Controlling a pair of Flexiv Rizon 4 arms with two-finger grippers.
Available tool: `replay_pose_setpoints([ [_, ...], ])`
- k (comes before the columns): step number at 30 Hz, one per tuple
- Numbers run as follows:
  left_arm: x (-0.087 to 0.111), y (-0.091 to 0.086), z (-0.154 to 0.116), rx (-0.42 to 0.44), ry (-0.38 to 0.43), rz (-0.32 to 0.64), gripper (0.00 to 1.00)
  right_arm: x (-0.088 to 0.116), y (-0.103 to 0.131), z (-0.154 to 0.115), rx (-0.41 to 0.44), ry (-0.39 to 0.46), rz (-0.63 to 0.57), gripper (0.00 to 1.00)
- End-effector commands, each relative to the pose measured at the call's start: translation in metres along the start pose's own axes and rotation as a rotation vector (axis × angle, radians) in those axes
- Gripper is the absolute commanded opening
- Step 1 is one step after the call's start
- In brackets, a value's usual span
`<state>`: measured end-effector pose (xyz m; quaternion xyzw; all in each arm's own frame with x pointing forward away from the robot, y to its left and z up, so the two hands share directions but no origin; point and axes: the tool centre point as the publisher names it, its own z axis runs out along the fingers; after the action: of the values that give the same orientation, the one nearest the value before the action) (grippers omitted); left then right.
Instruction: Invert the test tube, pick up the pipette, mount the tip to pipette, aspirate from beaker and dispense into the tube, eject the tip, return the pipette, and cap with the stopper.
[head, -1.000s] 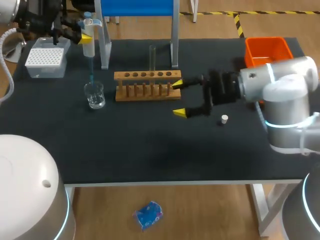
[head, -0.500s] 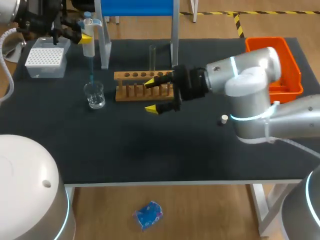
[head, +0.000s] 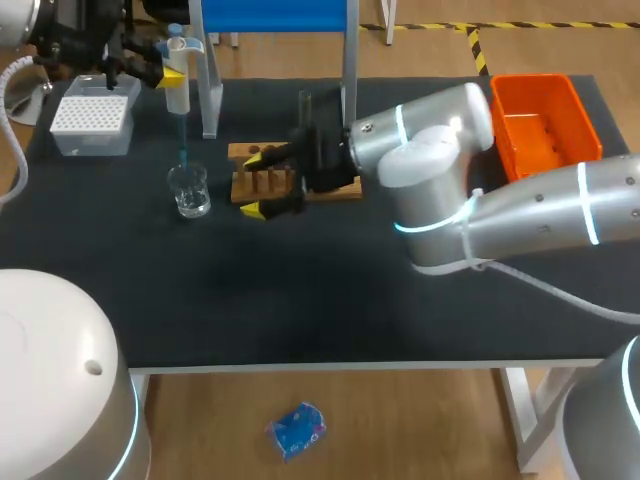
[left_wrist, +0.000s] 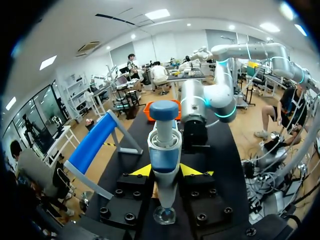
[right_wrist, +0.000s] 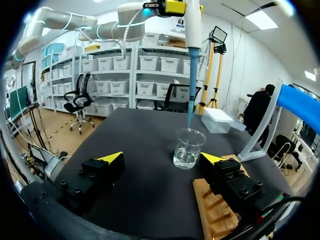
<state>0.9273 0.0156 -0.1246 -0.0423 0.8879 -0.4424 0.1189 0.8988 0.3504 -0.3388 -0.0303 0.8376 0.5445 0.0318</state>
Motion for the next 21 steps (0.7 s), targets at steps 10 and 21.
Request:
replay_pose_setpoints([
  [10, 0.0002, 0.0001, -0.0011, 0.001, 0.000, 0.001, 0.00, 0.0033, -0.0148, 0.0285, 0.006, -0.015, 0.002, 1.00],
  [21, 0.0002, 0.0001, -0.0011, 0.001, 0.000, 0.001, 0.00, 0.0022, -0.0146, 0.0254, 0.001, -0.023, 0.009, 1.00],
])
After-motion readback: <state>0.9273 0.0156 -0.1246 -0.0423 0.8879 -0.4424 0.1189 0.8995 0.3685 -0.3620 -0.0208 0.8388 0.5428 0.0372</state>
